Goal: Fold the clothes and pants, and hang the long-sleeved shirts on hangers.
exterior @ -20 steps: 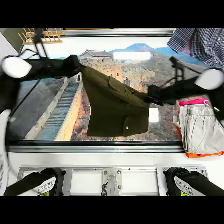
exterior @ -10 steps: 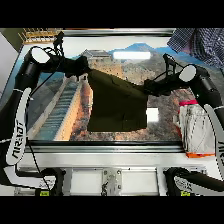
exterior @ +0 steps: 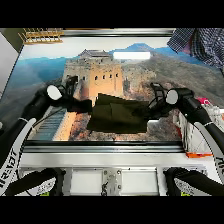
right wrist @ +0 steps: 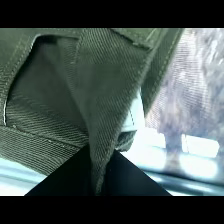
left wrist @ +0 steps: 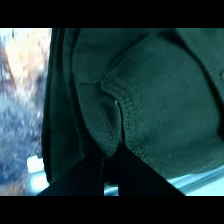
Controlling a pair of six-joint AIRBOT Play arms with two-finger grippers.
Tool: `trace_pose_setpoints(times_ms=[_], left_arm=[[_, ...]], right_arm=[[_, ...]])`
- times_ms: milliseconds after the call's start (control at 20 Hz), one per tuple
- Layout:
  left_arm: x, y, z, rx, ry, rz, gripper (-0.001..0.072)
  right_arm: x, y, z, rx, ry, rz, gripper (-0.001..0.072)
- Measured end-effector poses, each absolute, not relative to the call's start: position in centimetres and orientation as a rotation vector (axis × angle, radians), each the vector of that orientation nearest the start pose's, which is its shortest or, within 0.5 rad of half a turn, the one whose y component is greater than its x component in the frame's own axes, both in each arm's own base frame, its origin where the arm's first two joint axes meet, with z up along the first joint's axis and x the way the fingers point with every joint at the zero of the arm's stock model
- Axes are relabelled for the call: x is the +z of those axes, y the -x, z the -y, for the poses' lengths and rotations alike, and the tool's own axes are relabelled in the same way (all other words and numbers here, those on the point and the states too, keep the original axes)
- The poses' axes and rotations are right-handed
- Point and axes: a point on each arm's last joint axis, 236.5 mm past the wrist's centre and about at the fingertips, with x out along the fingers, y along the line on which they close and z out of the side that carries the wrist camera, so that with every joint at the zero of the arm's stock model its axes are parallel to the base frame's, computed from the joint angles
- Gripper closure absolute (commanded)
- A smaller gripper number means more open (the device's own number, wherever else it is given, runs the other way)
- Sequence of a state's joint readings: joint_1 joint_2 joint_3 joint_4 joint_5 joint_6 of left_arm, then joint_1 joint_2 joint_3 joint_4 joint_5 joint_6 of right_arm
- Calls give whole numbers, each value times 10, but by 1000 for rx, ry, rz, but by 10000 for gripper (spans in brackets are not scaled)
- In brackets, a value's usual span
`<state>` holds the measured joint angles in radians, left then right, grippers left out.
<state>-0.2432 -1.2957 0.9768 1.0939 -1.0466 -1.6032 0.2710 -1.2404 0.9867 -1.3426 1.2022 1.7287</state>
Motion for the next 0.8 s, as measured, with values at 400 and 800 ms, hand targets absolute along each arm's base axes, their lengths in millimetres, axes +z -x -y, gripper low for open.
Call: trace_pose_setpoints(times_ms=[400,800], left_arm=[[-104,-274,163,-277,341,-1497,683],[-94,-278,164,-292,327,-1471,152]], right_arm=[[-85,-247,-147,208,-157,-1632,674],[-75,-247,-173,318,-263,-1608,65]])
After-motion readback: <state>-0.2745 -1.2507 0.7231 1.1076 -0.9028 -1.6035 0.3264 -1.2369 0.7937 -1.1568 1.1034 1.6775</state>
